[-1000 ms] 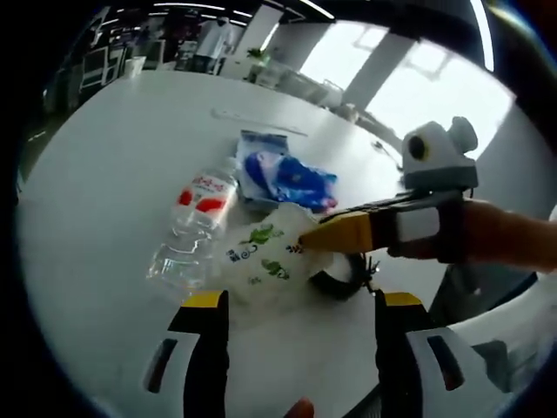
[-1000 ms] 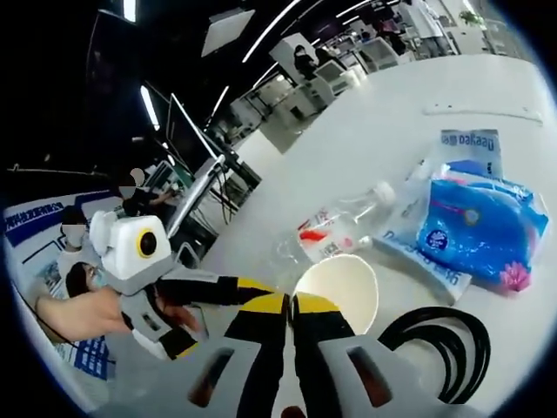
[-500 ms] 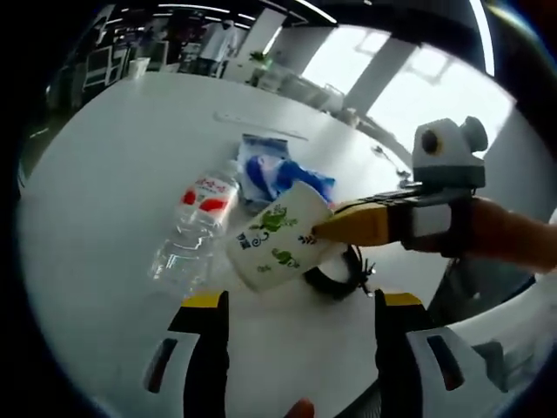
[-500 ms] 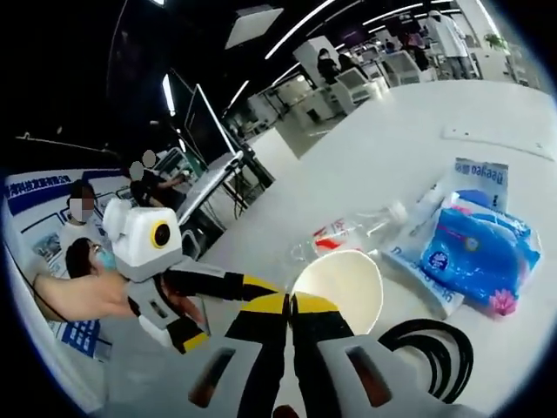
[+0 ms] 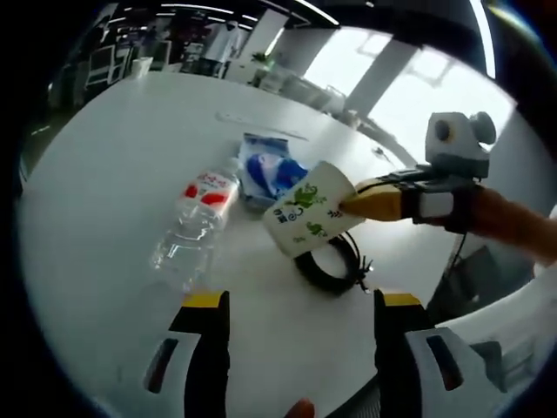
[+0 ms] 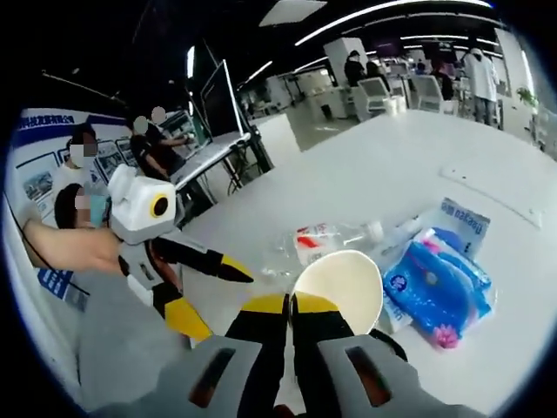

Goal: Arrange the tabletop items into an orderly group along one side of the table until the central work area is clear of visible clutter.

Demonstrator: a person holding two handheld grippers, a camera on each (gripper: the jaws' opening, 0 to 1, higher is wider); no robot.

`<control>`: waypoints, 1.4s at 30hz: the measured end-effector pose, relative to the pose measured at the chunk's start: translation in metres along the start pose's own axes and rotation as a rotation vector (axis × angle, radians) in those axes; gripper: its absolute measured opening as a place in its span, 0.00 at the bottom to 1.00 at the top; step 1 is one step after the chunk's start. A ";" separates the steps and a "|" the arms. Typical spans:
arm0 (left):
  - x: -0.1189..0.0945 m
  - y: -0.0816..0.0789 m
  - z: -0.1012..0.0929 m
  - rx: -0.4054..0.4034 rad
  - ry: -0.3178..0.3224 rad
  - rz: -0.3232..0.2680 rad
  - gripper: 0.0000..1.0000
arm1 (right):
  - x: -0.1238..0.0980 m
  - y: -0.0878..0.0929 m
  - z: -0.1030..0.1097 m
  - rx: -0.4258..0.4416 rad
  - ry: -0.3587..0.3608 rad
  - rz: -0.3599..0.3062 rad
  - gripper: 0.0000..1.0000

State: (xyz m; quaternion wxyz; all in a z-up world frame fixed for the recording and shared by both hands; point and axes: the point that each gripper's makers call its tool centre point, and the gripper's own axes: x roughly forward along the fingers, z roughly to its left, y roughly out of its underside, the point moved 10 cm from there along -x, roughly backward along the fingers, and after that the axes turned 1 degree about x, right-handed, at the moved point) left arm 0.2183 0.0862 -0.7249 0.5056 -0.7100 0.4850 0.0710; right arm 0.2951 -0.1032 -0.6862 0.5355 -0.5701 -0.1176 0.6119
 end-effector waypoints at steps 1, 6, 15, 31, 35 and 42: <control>0.000 0.000 0.000 -0.002 -0.001 -0.001 0.63 | -0.001 0.000 0.000 -0.011 0.003 0.003 0.00; -0.001 0.002 0.001 -0.006 -0.003 -0.001 0.63 | -0.007 -0.004 -0.001 -0.128 0.009 0.049 0.00; -0.001 0.005 0.004 -0.011 -0.012 0.000 0.63 | 0.007 -0.008 0.017 -0.473 -0.065 0.219 0.00; -0.013 0.010 0.016 -0.041 -0.043 -0.012 0.63 | 0.035 -0.014 0.029 -0.708 -0.141 0.404 0.00; -0.012 0.013 0.017 -0.046 -0.041 -0.010 0.63 | 0.039 -0.013 0.030 -0.808 -0.150 0.459 0.00; -0.011 0.019 0.016 -0.063 -0.031 0.000 0.63 | 0.052 -0.003 0.038 -0.862 -0.193 0.504 0.00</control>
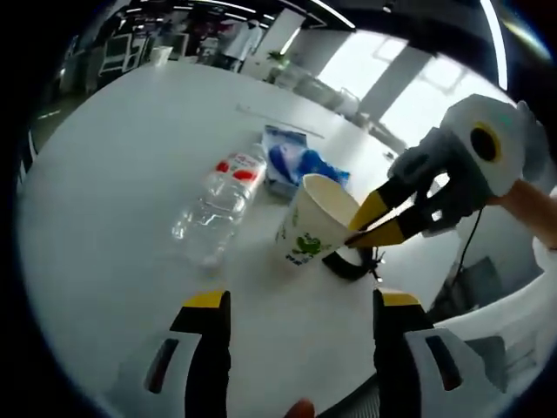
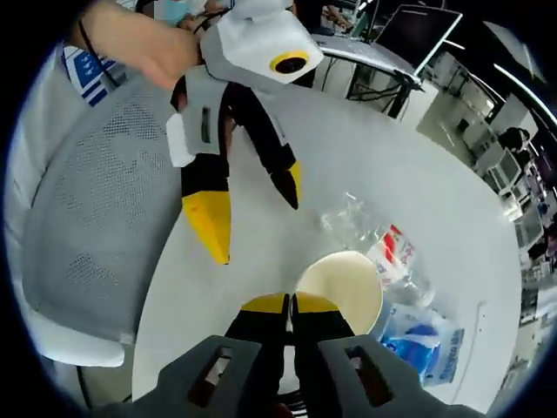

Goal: Arrange the tabletop items into an orderly group along one side of the table until the central work area is clear of visible clutter.

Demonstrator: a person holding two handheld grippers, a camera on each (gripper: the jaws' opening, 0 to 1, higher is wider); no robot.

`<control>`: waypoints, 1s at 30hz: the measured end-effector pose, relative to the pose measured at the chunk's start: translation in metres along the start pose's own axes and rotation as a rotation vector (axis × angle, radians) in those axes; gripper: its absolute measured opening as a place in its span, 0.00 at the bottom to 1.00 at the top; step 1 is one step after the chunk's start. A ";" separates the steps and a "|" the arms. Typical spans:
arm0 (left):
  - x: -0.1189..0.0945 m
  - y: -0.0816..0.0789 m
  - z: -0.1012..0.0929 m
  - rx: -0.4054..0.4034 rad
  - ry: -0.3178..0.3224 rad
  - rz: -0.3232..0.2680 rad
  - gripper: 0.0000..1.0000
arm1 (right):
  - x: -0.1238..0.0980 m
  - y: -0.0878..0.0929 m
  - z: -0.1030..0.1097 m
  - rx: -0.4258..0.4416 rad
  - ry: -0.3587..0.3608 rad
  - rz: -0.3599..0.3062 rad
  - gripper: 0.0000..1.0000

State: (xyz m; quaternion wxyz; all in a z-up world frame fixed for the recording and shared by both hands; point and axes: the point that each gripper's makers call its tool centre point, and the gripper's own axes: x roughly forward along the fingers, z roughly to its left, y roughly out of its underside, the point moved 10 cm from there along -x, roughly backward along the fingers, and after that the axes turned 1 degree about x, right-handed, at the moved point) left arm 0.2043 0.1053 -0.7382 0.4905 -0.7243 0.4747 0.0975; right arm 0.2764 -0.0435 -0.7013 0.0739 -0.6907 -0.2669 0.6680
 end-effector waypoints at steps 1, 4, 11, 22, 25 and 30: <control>-0.001 0.000 0.000 0.000 0.001 -0.001 0.63 | 0.002 0.000 0.001 0.005 -0.006 -0.002 0.00; -0.002 0.000 0.002 -0.002 -0.004 -0.003 0.63 | 0.002 -0.003 0.002 -0.003 -0.002 -0.005 0.00; -0.004 0.000 0.005 -0.014 -0.002 -0.006 0.62 | 0.001 -0.003 0.000 0.020 0.001 -0.020 0.00; -0.006 0.003 0.008 -0.024 -0.007 -0.008 0.63 | 0.004 -0.003 0.003 0.034 -0.007 -0.032 0.00; -0.006 0.004 0.008 -0.030 -0.011 -0.008 0.63 | 0.004 -0.002 0.003 0.043 -0.001 -0.026 0.04; -0.008 0.004 0.007 -0.030 -0.009 -0.010 0.63 | 0.003 -0.001 0.004 0.070 0.010 -0.046 0.07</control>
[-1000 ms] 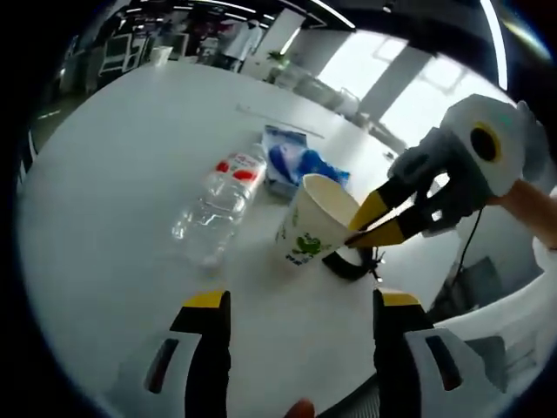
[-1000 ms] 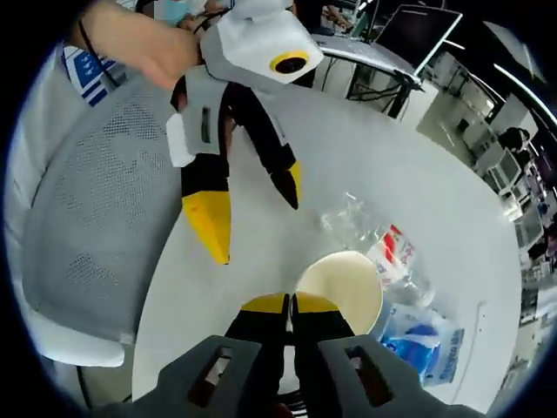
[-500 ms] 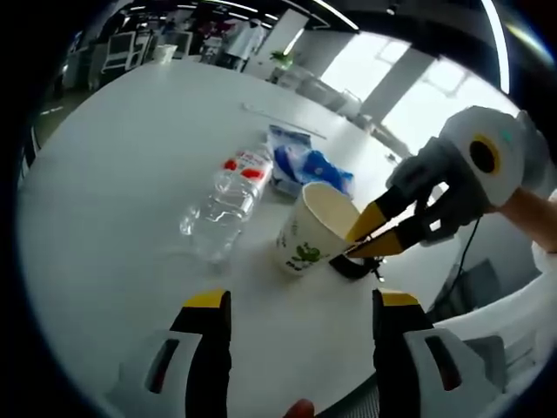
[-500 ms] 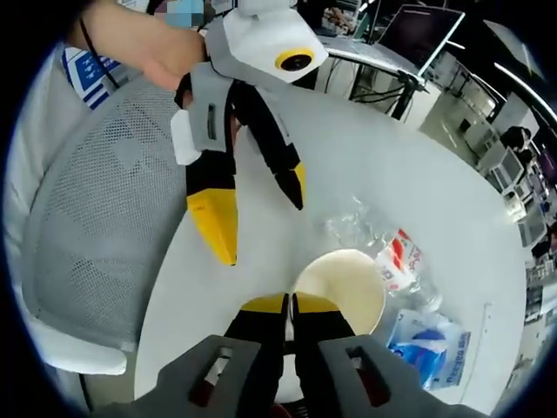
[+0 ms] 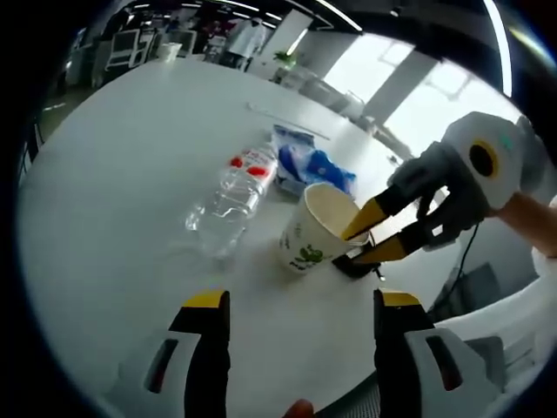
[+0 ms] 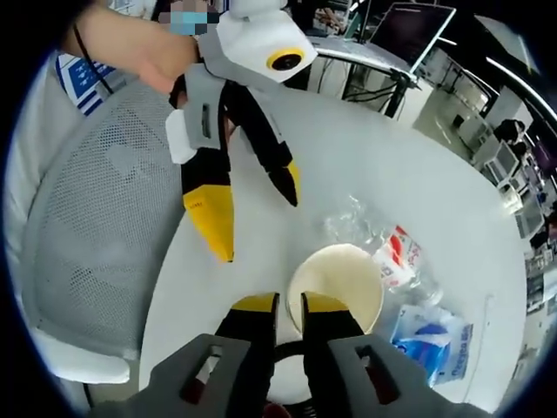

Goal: Arrange the tabletop items into an orderly group along one side of the table until the central work area is clear of visible clutter.

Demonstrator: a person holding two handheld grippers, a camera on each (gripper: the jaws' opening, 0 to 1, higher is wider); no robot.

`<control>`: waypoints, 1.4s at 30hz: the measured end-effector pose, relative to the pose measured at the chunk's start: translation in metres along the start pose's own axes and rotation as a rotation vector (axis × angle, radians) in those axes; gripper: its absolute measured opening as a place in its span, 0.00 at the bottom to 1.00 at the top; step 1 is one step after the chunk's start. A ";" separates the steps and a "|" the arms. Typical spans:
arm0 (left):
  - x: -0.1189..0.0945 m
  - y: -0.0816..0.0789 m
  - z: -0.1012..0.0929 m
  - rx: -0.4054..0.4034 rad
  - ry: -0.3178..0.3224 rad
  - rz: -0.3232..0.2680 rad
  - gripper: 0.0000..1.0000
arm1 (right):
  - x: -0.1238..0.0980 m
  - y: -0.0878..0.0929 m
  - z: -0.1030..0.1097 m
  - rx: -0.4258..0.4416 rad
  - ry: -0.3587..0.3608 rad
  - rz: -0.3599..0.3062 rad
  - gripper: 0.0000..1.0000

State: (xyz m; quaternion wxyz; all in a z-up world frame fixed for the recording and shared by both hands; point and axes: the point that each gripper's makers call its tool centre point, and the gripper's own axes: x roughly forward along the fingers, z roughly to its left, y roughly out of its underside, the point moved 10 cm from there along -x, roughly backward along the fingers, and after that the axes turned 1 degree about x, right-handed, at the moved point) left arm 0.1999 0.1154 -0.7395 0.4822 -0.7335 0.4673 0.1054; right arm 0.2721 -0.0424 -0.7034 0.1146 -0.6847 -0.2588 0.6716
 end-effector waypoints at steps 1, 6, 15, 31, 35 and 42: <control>0.000 0.000 0.000 -0.001 0.000 -0.001 0.63 | 0.000 0.000 0.000 0.005 -0.001 -0.002 0.08; -0.002 -0.002 0.001 0.002 -0.002 -0.004 0.64 | -0.003 0.001 0.001 0.019 0.011 -0.013 0.10; -0.008 -0.005 0.005 0.002 -0.017 -0.016 0.64 | -0.007 0.003 0.003 0.054 0.028 -0.039 0.14; -0.019 -0.021 0.019 0.011 -0.054 -0.049 0.64 | -0.015 0.008 0.011 0.124 0.070 -0.090 0.18; -0.020 -0.025 0.020 0.025 -0.065 -0.057 0.63 | -0.016 0.009 0.014 0.136 0.077 -0.102 0.18; -0.020 -0.034 0.021 0.087 -0.084 -0.044 0.63 | -0.020 0.012 0.018 0.181 0.099 -0.129 0.19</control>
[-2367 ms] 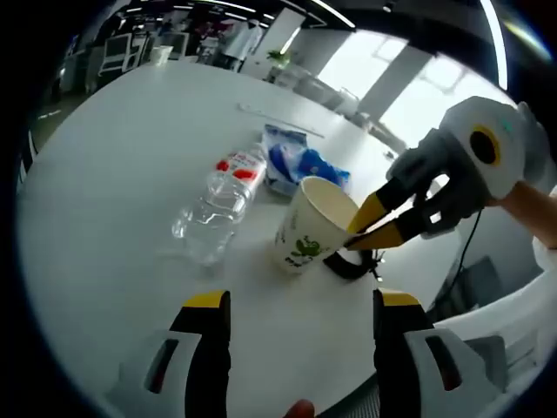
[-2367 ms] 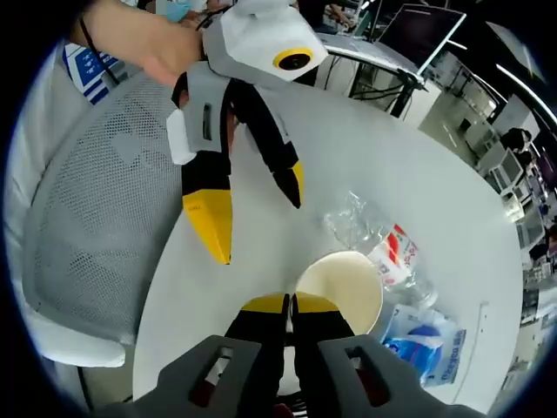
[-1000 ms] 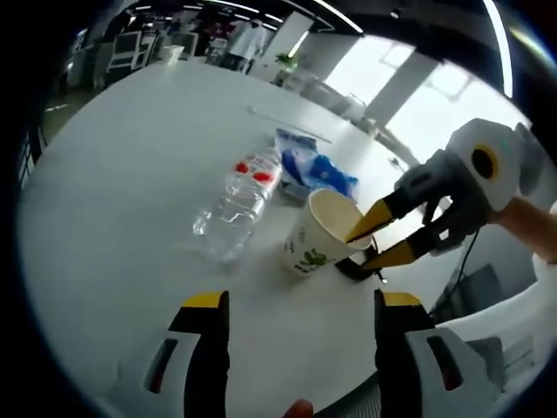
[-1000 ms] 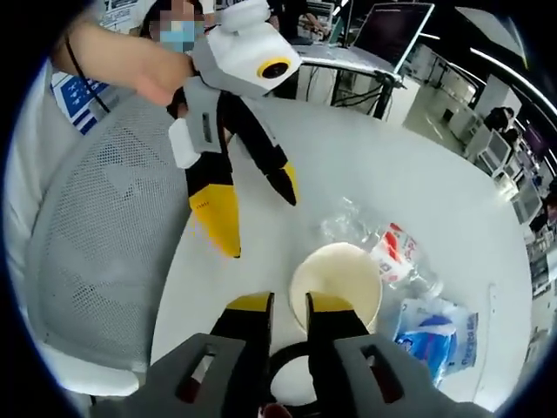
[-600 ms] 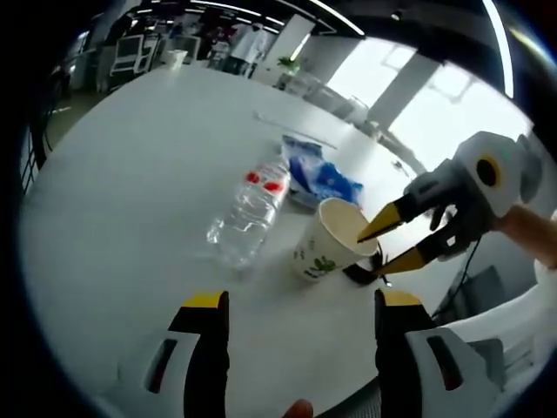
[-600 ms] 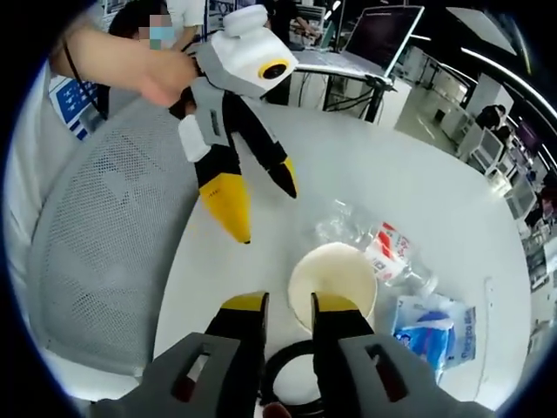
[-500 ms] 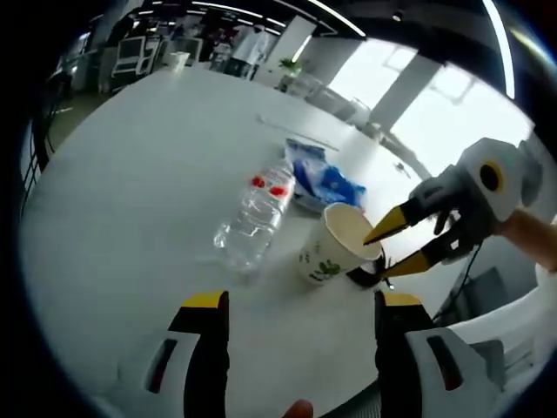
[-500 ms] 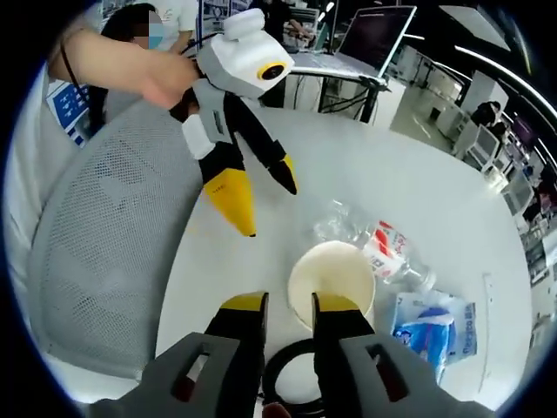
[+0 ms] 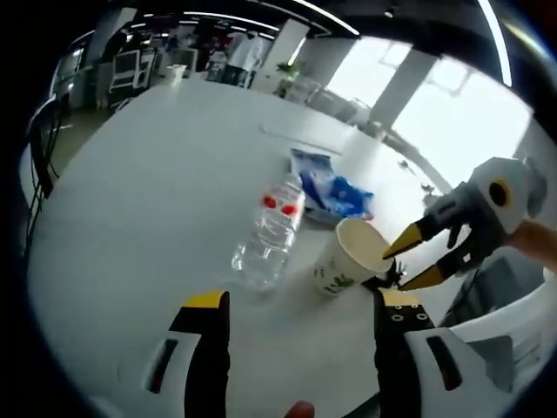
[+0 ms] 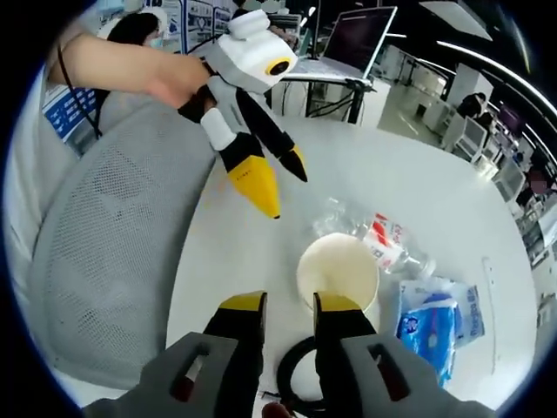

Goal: Arrange the tabletop items into an orderly group along one side of the table until the central work area is clear of visible clutter.

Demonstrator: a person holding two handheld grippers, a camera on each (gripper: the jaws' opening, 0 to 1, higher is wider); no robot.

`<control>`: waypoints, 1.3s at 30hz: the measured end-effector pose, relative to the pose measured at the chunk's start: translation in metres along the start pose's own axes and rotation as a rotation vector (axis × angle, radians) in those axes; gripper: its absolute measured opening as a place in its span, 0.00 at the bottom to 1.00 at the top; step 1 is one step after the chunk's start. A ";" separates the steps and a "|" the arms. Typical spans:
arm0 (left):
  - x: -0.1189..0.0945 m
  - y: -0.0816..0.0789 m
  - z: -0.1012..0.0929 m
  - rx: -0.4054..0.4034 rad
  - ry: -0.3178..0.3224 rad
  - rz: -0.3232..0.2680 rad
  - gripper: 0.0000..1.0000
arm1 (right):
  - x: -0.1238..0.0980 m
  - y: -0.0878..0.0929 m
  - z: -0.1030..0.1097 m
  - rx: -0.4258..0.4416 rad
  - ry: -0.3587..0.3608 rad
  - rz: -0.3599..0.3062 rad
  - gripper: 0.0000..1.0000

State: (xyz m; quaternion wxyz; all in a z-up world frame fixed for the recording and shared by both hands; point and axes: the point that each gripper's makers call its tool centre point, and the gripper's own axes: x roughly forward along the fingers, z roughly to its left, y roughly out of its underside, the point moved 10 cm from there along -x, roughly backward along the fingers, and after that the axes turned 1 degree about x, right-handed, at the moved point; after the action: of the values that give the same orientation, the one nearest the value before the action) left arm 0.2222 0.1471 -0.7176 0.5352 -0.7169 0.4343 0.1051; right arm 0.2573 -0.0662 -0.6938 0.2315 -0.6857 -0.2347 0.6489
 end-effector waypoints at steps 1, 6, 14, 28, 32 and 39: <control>0.000 -0.002 0.001 0.006 -0.001 0.000 0.63 | -0.001 0.000 0.001 0.003 0.002 0.002 0.19; 0.003 -0.009 0.002 0.023 -0.001 0.002 0.63 | -0.006 0.004 0.005 0.014 0.017 -0.001 0.19; 0.006 -0.020 0.002 0.056 -0.004 0.007 0.63 | -0.012 0.005 0.006 0.043 0.045 -0.024 0.19; 0.011 -0.035 0.008 0.114 -0.023 0.022 0.62 | -0.018 0.016 0.013 0.096 0.075 -0.034 0.20; 0.012 -0.036 0.010 0.137 -0.033 0.042 0.62 | -0.019 0.019 0.017 0.110 0.078 -0.035 0.20; 0.017 -0.041 0.010 0.174 -0.034 0.060 0.62 | -0.022 0.026 0.023 0.161 0.095 -0.051 0.20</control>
State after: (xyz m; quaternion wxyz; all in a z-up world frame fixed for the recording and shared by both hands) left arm 0.2656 0.1485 -0.7046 0.5995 -0.6524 0.4537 0.0952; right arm 0.2334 -0.1002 -0.6940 0.3132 -0.6889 -0.1880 0.6261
